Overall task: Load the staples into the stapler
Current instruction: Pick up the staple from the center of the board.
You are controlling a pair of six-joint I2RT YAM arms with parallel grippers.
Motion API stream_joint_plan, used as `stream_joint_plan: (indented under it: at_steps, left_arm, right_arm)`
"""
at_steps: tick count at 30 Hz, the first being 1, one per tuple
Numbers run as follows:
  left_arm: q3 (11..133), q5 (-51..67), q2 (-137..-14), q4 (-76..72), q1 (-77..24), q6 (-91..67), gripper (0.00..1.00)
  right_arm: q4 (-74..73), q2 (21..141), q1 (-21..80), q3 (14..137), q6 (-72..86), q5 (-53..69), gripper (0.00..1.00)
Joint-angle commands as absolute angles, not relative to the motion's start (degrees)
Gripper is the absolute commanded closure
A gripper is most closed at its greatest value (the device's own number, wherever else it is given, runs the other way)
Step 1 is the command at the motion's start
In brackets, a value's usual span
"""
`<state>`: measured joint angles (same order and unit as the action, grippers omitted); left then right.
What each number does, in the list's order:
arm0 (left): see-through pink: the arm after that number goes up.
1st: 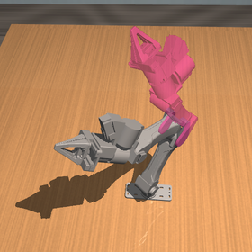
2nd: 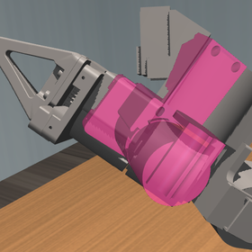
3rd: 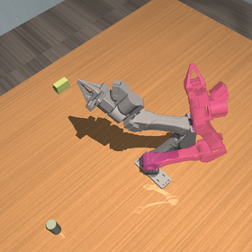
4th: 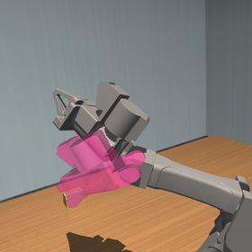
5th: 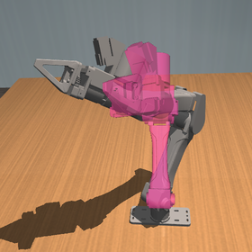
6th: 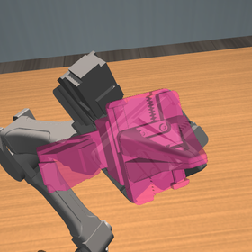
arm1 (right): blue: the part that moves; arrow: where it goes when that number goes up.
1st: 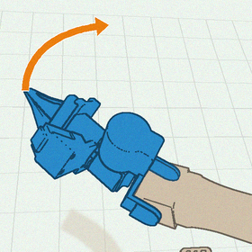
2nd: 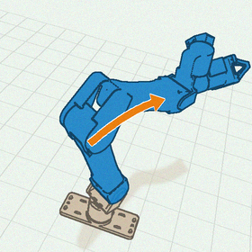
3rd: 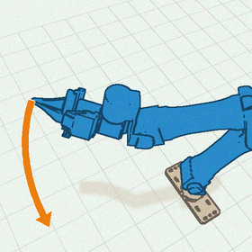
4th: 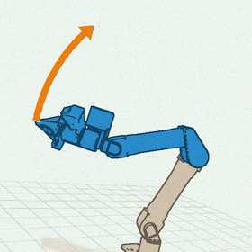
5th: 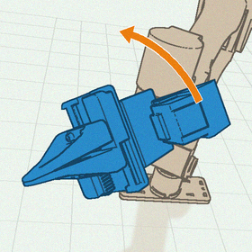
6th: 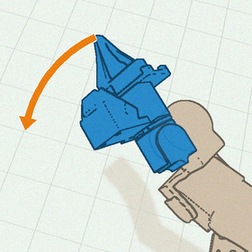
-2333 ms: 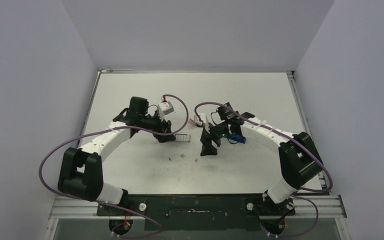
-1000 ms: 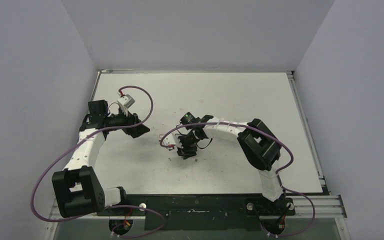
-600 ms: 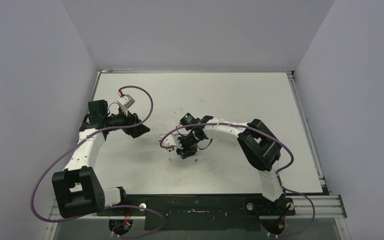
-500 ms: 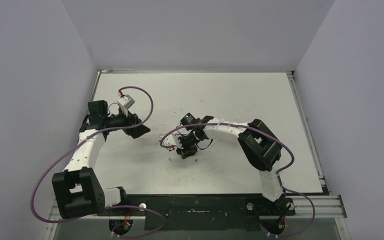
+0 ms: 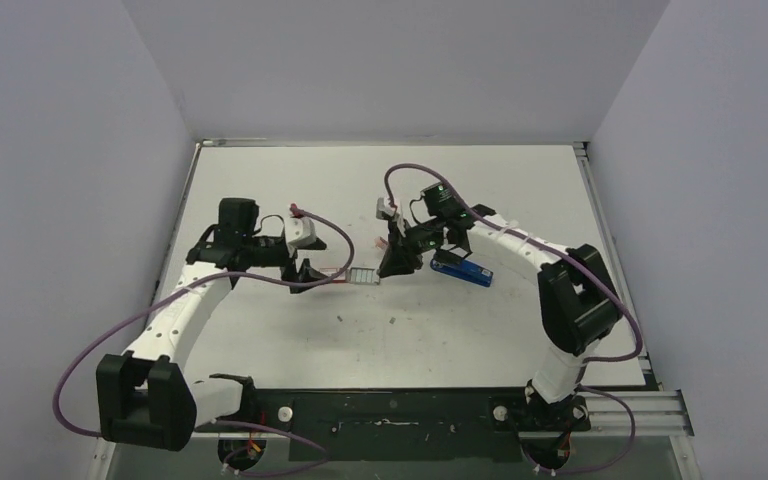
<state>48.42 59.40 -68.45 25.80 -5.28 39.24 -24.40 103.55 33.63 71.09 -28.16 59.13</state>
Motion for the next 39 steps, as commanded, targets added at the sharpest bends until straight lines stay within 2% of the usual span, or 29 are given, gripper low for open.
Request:
stream_joint_plan:
  at_steps: [1,8,14,29,39]
  left_arm:
    - [57.87,62.99,-70.86,37.46,-12.29,57.65,0.27]
    - [67.87,59.01,-76.56,42.76,-23.55,68.1,0.35]
    - [71.84,56.72,-80.17,45.77,-28.82,74.66,0.43]
    - [70.29,54.7,-81.21,43.53,-31.24,77.74,0.69]
    - [69.76,53.36,-81.45,42.21,-31.73,77.42,0.77]
  right_arm:
    - [-15.44,97.14,31.28,69.75,-13.03,73.84,0.95]
    - [-13.34,95.36,30.16,69.8,-4.88,79.79,0.95]
    - [-7.08,94.45,29.19,67.47,2.15,81.7,0.95]
    - [-6.16,95.65,28.32,67.05,3.84,83.06,0.95]
    - [-5.45,96.07,28.23,66.93,4.39,82.97,0.95]
